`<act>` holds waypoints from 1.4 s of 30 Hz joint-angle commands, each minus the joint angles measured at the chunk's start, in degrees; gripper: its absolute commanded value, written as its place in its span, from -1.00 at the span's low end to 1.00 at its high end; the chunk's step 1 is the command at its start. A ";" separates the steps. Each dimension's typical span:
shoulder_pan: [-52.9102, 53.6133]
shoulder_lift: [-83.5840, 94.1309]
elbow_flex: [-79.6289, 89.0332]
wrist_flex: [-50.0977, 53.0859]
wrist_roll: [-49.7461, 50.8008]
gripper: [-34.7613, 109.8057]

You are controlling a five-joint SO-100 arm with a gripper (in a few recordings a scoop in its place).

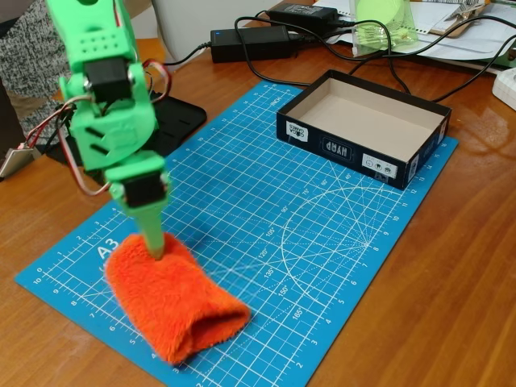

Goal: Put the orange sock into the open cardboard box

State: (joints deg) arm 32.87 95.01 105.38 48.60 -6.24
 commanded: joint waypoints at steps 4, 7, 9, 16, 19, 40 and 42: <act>-21.97 15.64 -11.43 11.87 2.46 -0.52; -35.95 19.69 -12.57 13.71 10.11 -0.52; -44.91 21.36 -10.90 12.83 13.27 -0.52; -58.71 19.60 3.25 -1.23 19.07 -0.52; -61.17 16.87 8.00 -6.24 19.25 -0.52; -56.69 31.73 17.05 -11.07 16.08 0.17; -55.90 34.01 17.05 -11.07 16.00 0.21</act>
State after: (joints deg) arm -23.55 124.01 122.17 37.88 9.32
